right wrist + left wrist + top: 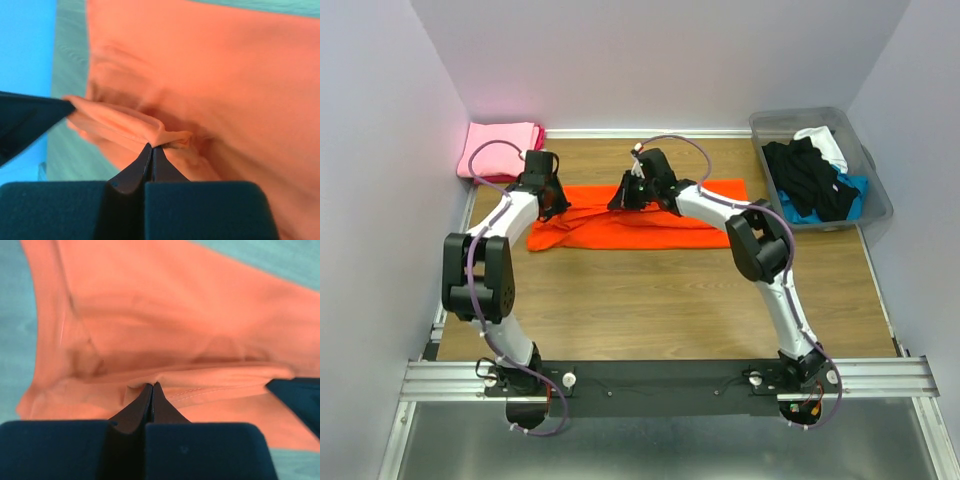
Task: Fold and stack the t-shirts
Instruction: Fold the tshirt
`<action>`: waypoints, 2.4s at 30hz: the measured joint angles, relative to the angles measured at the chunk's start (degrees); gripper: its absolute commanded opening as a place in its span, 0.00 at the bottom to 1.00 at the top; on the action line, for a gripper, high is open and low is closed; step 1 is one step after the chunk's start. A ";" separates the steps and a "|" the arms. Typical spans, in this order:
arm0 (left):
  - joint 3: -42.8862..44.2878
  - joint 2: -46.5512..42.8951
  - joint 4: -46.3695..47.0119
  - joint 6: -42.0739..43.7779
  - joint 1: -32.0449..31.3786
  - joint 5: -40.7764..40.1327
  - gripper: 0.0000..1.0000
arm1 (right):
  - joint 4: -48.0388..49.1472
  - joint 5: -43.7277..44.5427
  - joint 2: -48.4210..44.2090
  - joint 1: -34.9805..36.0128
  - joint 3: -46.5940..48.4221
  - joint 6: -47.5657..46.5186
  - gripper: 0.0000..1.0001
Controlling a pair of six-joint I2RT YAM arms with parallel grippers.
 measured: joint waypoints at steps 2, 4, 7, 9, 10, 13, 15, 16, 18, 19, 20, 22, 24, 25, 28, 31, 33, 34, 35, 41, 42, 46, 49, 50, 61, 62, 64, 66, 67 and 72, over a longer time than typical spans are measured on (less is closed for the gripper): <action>2.25 2.69 1.66 0.20 0.11 -0.09 0.00 | -0.42 -0.15 1.97 -0.42 1.79 -0.20 0.06; 4.02 4.68 3.02 0.35 0.24 -0.13 0.00 | -0.48 -0.33 3.61 -0.59 3.04 -0.24 0.07; 6.03 7.04 4.83 0.42 0.33 -0.13 0.00 | -0.68 -0.50 5.29 -0.79 4.46 -0.24 0.11; 7.02 8.24 5.84 0.46 0.33 -0.15 0.00 | -0.70 -0.59 6.23 -0.90 5.64 -0.20 0.14; 7.45 8.83 6.23 0.55 0.33 -0.20 0.00 | -0.68 -0.61 6.38 -0.94 5.90 -0.26 0.15; 7.74 10.16 7.69 0.74 0.35 -0.31 0.00 | -0.81 -0.59 6.67 -1.16 6.64 -0.33 0.17; 7.74 10.88 8.66 1.01 0.35 -0.35 0.00 | -0.83 -0.57 6.67 -1.42 6.97 -0.50 0.25; 7.74 11.17 9.25 1.22 0.35 -0.33 0.00 | -0.83 -0.50 6.67 -1.53 7.08 -0.68 0.30; 7.76 11.69 10.49 1.79 0.35 -0.33 0.00 | -0.81 -0.37 6.67 -1.57 7.13 -1.16 0.36; 7.82 12.00 11.08 2.10 0.35 -0.33 0.00 | -0.83 -0.15 6.67 -1.57 7.13 -1.31 0.43; 7.98 12.26 11.50 2.36 0.35 -0.33 0.00 | -0.85 0.48 6.67 -1.68 6.99 -1.86 0.46; 8.48 12.96 12.55 2.93 0.35 -0.33 0.00 | -0.79 1.07 6.34 -1.86 6.12 -2.73 0.53; 8.90 13.40 13.16 3.37 0.35 -0.33 0.01 | -1.01 2.05 5.29 -1.95 4.11 -4.15 0.58; 9.22 13.62 13.40 3.52 0.33 -0.33 0.01 | -1.40 2.58 4.46 -1.97 2.86 -4.85 0.59; 10.14 14.32 14.10 4.26 0.31 -0.33 0.03 | -2.84 4.85 0.74 -1.97 -1.46 -7.41 0.59; 10.43 14.62 14.60 4.92 0.24 -0.33 0.03 | -4.35 8.00 -5.01 -2.23 -6.99 -10.67 0.61; 10.56 14.82 14.86 5.27 0.20 -0.31 0.03 | -4.74 9.88 -8.59 -2.34 -10.23 -12.46 0.61; 10.73 14.95 14.88 5.33 0.20 -0.28 0.04 | -5.20 11.15 -11.34 -2.40 -12.74 -13.40 0.62; 11.10 15.23 14.93 5.42 0.20 -0.26 0.06 | -5.42 11.80 -12.68 -2.49 -13.94 -13.90 0.62; 12.28 17.05 15.34 5.31 0.09 -0.46 0.65 | -6.54 16.92 -23.58 -3.72 -25.53 -16.48 0.62; 12.28 17.20 15.23 4.63 0.07 -0.68 0.78 | -6.73 17.55 -25.03 -4.07 -27.39 -16.55 0.62; 12.28 16.55 14.14 3.54 0.02 -1.38 0.82 | -7.56 19.12 -29.20 -5.95 -33.64 -16.48 0.62; 12.20 14.14 12.02 2.62 0.02 -2.82 0.82 | -7.93 19.78 -32.17 -8.26 -38.07 -16.00 0.61; 11.91 12.33 11.08 1.84 0.02 -3.76 0.82 | -8.11 20.00 -33.42 -9.35 -39.80 -15.74 0.61; -7.23 -12.61 6.58 -6.10 0.28 -11.26 0.43 | -9.20 20.28 -39.80 -20.37 -47.71 -13.18 0.56; -10.03 -13.22 5.84 -6.54 0.48 -11.28 0.43 | -9.18 20.13 -39.80 -21.00 -48.09 -12.96 0.55; -14.21 -12.92 5.33 -7.02 1.05 -11.28 0.42 | -9.22 19.80 -39.80 -22.58 -48.78 -12.52 0.54; -16.92 -12.26 4.90 -7.13 1.95 -11.28 0.41 | -9.35 19.67 -39.80 -24.11 -49.27 -12.24 0.54; -17.64 -11.91 4.92 -7.10 2.40 -11.28 0.41 | -9.38 19.58 -39.80 -24.41 -49.33 -12.20 0.54; -18.12 -8.96 6.40 -6.86 4.68 -11.37 0.39 | -9.31 18.88 -39.30 -27.19 -49.59 -12.17 0.52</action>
